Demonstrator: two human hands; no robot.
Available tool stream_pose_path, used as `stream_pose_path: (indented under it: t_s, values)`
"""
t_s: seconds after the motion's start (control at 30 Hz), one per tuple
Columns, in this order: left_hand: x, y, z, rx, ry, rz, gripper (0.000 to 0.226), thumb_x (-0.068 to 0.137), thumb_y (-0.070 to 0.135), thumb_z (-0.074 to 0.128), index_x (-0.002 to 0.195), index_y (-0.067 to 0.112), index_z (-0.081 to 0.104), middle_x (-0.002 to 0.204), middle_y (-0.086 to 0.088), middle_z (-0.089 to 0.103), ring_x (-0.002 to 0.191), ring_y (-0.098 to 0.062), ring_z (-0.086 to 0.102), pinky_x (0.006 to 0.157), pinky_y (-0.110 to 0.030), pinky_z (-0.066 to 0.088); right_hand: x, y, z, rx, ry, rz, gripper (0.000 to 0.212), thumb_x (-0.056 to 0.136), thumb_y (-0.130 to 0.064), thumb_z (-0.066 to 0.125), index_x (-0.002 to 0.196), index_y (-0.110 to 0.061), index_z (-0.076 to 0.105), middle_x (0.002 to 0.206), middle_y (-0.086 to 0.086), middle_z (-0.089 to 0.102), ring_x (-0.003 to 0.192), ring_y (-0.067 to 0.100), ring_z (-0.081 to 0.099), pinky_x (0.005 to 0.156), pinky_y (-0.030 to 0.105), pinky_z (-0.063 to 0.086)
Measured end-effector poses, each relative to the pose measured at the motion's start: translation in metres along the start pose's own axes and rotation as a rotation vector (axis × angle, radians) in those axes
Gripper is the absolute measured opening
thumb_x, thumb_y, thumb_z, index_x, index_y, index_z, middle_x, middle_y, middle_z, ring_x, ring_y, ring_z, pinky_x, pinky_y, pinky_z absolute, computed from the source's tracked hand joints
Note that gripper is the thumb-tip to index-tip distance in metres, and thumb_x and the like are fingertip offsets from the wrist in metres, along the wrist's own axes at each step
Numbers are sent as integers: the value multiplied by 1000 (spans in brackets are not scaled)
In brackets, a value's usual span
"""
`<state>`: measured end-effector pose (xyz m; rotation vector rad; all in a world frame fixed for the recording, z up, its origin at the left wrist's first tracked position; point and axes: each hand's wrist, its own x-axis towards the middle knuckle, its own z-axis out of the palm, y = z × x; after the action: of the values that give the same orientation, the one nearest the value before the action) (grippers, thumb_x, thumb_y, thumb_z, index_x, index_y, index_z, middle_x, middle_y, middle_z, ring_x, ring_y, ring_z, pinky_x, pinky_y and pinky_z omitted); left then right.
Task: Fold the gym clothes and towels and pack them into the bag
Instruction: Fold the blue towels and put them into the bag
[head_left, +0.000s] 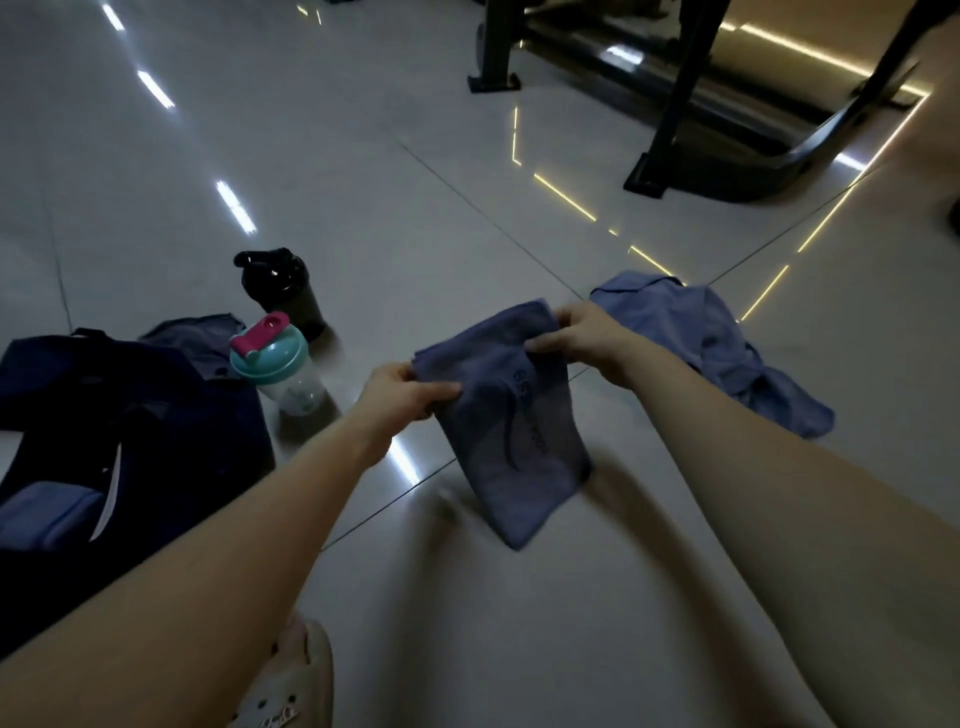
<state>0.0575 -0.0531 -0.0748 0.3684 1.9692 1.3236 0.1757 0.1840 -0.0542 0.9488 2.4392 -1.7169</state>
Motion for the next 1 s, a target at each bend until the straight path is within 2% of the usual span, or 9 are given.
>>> stream_pose_path:
  t_s: [0.13, 0.23, 0.33, 0.43, 0.5, 0.7, 0.8, 0.9, 1.0]
  values:
    - [-15, 54, -1, -19, 68, 254, 18, 84, 4, 77, 91, 20, 76, 81, 7, 76, 74, -2, 70, 65, -12, 51, -31, -28, -26, 134, 94, -173, 20, 87, 9, 65, 102, -2, 72, 87, 1, 76, 83, 11, 71, 75, 24, 56]
    - [-31, 77, -4, -62, 104, 403, 20, 85, 1, 76, 97, 16, 77, 90, 1, 77, 79, -3, 72, 67, -12, 52, -57, -47, -35, 99, 192, -276, 26, 87, 14, 60, 107, 1, 71, 96, 7, 72, 86, 10, 67, 82, 27, 55]
    - [-40, 73, -4, -3, 111, 447, 15, 80, 0, 79, 93, 4, 74, 83, -5, 73, 72, -8, 66, 66, -17, 52, -83, -49, -30, 71, 214, -287, 25, 86, 16, 57, 94, -3, 71, 82, 3, 69, 70, -1, 64, 68, 20, 53]
    - [-46, 35, -1, 103, 83, 387, 32, 66, 8, 88, 83, -1, 63, 70, -5, 62, 65, -11, 55, 65, -29, 50, -100, -15, -10, -22, 163, -204, 6, 79, 3, 66, 78, -2, 69, 66, 10, 65, 63, 6, 60, 65, 25, 49]
    - [-50, -3, 2, 226, 47, 329, 32, 59, 15, 87, 75, 8, 61, 65, -3, 59, 62, -12, 52, 64, -32, 49, -108, 18, 9, -118, 116, -136, 13, 72, -8, 70, 74, 4, 64, 64, 15, 55, 64, 15, 52, 65, 35, 43]
    - [-79, -91, 10, 644, -288, -8, 26, 57, 9, 86, 69, 16, 64, 67, -3, 65, 65, -15, 58, 61, -28, 48, -156, 97, 66, -372, -168, -33, 32, 70, -4, 69, 57, -17, 43, 51, -7, 31, 49, 10, 29, 55, 31, 24]
    - [-85, -99, 14, 715, -480, -117, 22, 66, 2, 85, 74, 13, 67, 69, 2, 63, 61, -8, 55, 55, -17, 45, -172, 114, 79, -435, -338, 66, 34, 71, -10, 75, 55, -19, 46, 49, -8, 38, 49, 9, 35, 53, 29, 30]
    - [-84, -95, 19, 765, -623, -197, 21, 72, 8, 86, 87, 9, 72, 73, 0, 65, 60, -6, 59, 61, -19, 50, -180, 117, 78, -401, -456, 149, 30, 75, -10, 77, 55, -20, 57, 51, -12, 50, 53, 7, 46, 57, 25, 40]
    - [-77, -89, 22, 684, -604, -219, 19, 75, 12, 86, 66, 18, 71, 64, 4, 65, 62, -8, 61, 66, -23, 54, -180, 115, 67, -261, -426, 224, 35, 80, -3, 75, 52, -21, 62, 53, -8, 57, 57, 11, 56, 61, 28, 48]
